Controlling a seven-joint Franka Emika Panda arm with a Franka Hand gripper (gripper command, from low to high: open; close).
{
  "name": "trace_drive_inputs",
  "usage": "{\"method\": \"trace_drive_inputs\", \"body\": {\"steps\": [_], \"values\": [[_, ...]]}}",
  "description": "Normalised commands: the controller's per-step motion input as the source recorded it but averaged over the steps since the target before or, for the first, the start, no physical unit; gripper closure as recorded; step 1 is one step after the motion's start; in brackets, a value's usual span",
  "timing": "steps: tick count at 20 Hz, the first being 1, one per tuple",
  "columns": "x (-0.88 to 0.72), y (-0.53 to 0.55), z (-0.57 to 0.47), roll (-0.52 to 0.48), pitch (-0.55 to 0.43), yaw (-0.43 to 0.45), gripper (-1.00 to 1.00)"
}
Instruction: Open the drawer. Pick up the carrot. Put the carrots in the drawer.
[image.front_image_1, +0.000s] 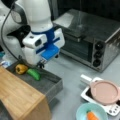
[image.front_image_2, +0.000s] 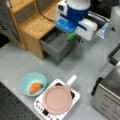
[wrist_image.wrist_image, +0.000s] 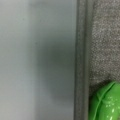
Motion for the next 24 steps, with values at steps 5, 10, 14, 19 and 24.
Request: {"method": "trace_drive_inputs", "body": {"steps": [5, 10, 14, 19, 24], "values": [[0.71, 0.01, 0.27, 0.191, 0.248, -0.039, -1.00], [0.68, 0.03, 0.15, 0.186, 0.253, -0.093, -1.00], [0.59, -0.04, 0.08, 0.244, 0.240, -0.085, -1.00], [0.50, -0.14, 0.12, 0.275, 0.237, -0.032, -1.00], [0.46, -0.23, 0.01, 0.242, 0.184, 0.021, -1.00]]}}
